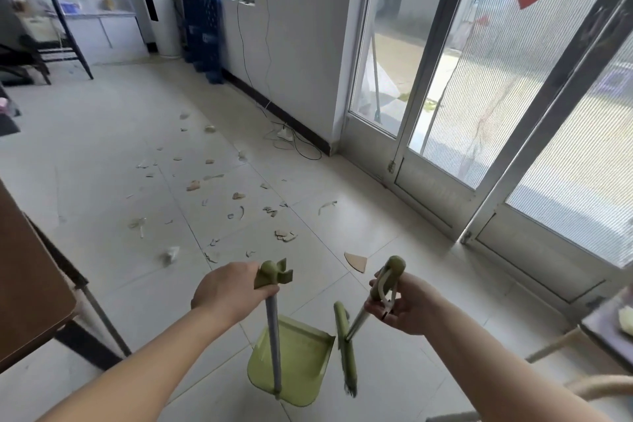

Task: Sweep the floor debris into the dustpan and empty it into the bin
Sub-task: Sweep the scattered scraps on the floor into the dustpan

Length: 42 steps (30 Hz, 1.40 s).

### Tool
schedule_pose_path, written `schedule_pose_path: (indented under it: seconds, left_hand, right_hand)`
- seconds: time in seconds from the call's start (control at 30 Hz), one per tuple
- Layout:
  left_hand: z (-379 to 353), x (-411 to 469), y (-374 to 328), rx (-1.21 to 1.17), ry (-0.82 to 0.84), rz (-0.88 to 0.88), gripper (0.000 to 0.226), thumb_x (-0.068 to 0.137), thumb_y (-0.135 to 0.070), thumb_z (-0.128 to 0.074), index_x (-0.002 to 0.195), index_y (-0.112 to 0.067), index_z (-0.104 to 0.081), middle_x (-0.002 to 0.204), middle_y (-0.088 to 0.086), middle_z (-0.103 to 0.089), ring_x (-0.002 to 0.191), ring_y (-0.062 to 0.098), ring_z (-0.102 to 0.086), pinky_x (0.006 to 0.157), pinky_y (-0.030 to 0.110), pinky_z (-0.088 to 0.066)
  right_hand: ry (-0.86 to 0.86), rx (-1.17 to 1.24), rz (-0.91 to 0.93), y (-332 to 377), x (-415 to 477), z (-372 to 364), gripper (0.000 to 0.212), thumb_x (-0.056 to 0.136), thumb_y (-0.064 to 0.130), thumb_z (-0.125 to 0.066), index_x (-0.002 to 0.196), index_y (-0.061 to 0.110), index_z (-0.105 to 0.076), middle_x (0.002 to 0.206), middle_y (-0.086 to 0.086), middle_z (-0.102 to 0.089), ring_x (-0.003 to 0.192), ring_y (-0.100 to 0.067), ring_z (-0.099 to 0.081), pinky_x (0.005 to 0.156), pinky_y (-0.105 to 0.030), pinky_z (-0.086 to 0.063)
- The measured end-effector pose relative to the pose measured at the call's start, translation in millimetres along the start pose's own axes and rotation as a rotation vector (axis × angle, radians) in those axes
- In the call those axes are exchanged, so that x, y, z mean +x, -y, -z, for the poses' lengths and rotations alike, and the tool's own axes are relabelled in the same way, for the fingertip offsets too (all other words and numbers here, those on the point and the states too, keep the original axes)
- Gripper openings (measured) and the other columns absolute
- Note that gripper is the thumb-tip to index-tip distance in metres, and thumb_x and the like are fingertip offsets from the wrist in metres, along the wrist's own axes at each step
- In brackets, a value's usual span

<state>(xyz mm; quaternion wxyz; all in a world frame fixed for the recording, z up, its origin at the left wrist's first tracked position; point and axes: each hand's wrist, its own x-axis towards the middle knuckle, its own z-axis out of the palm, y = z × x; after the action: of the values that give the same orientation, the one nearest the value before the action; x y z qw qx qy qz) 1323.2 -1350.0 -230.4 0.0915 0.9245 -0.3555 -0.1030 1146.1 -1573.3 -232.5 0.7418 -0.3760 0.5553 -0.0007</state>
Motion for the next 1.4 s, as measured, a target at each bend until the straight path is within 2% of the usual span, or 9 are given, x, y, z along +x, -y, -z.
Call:
schedule_pose_path:
  seconds: [0.2,0.37,0.5,0.6,0.77,0.9,1.2,1.33,1.4]
  left_hand:
    - [-4,28,-6,-0.034,-0.022,0.027,0.030,0.086,-0.062,-0.053,0.085,-0.033,-0.053,0.079,-0.008,-0.056,0.077,0.019,-0.059,0.059,0.028,-0.046]
    - [-10,62,-7,-0.009,-0.022,0.011,0.035,0.085,-0.065,-0.052,0.093,-0.032,-0.059,0.085,-0.007,-0.062,0.077,0.018,-0.059,0.055,0.028,-0.042]
    - [-17,100,-7,0.003,-0.003,0.002,0.033,0.085,-0.065,-0.051,0.092,-0.034,-0.058,0.085,-0.008,-0.061,0.078,0.018,-0.060,0.056,0.028,-0.045]
    - [-19,132,-6,0.003,0.021,0.012,0.033,0.085,-0.065,-0.051,0.090,-0.033,-0.057,0.083,-0.008,-0.059,0.076,0.017,-0.059,0.053,0.028,-0.042]
    - [-23,181,-4,-0.018,0.056,0.022,0.036,0.083,-0.067,-0.051,0.093,-0.034,-0.059,0.087,-0.008,-0.062,0.081,0.017,-0.060,0.062,0.030,-0.049]
    - [-21,213,-1,-0.034,0.067,0.035,0.032,0.084,-0.065,-0.052,0.089,-0.034,-0.056,0.086,-0.008,-0.062,0.079,0.017,-0.060,0.062,0.029,-0.049]
    - [-30,262,15,-0.034,0.071,0.077,0.037,0.082,-0.066,-0.051,0.090,-0.031,-0.061,0.084,-0.008,-0.063,0.077,0.017,-0.061,0.062,0.032,-0.052]
    - [-35,274,16,-0.024,0.083,0.092,0.038,0.083,-0.066,-0.051,0.093,-0.031,-0.061,0.089,-0.006,-0.064,0.082,0.020,-0.062,0.064,0.032,-0.052]
    - [-39,281,14,-0.014,0.101,0.095,0.039,0.083,-0.066,-0.051,0.094,-0.029,-0.061,0.091,-0.005,-0.064,0.084,0.022,-0.062,0.064,0.032,-0.051]
  right_hand:
    - [-0.019,-0.041,0.020,28,29,12,0.022,0.074,0.017,-0.072,0.089,0.005,-0.064,0.081,-0.021,-0.058,0.056,-0.030,-0.063,0.058,-0.032,-0.058]
    - [-0.028,-0.045,0.013,50,54,14,0.025,0.071,0.015,-0.075,0.090,0.003,-0.063,0.082,-0.021,-0.056,0.057,-0.030,-0.062,0.057,-0.034,-0.059]
    - [-0.049,-0.048,-0.009,73,84,12,0.011,0.080,0.012,-0.065,0.087,0.003,-0.062,0.082,-0.022,-0.056,0.055,-0.031,-0.063,0.062,-0.035,-0.057]
    - [-0.061,-0.035,-0.028,96,106,11,0.003,0.081,0.007,-0.060,0.081,0.004,-0.061,0.083,-0.022,-0.055,0.054,-0.032,-0.063,0.057,-0.033,-0.057]
    - [-0.082,-0.044,-0.033,134,137,4,0.004,0.080,0.006,-0.059,0.079,0.003,-0.063,0.079,-0.024,-0.057,0.054,-0.033,-0.064,0.058,-0.033,-0.057]
    - [-0.110,-0.046,-0.029,163,160,-8,0.005,0.081,0.007,-0.059,0.078,0.004,-0.062,0.072,-0.021,-0.060,0.052,-0.032,-0.064,0.055,-0.031,-0.056]
    - [-0.128,0.081,-0.089,199,192,-14,0.009,0.084,0.005,-0.058,0.076,0.001,-0.057,0.080,-0.021,-0.056,0.062,-0.032,-0.059,0.060,-0.038,-0.056]
    - [-0.124,0.159,-0.107,206,204,-10,0.006,0.083,0.004,-0.058,0.079,0.002,-0.054,0.067,-0.020,-0.056,0.044,-0.029,-0.061,0.062,-0.040,-0.056]
    - [-0.132,0.170,-0.114,212,212,-10,0.007,0.084,0.004,-0.059,0.081,0.002,-0.053,0.076,-0.019,-0.053,0.040,-0.028,-0.061,0.060,-0.039,-0.057]
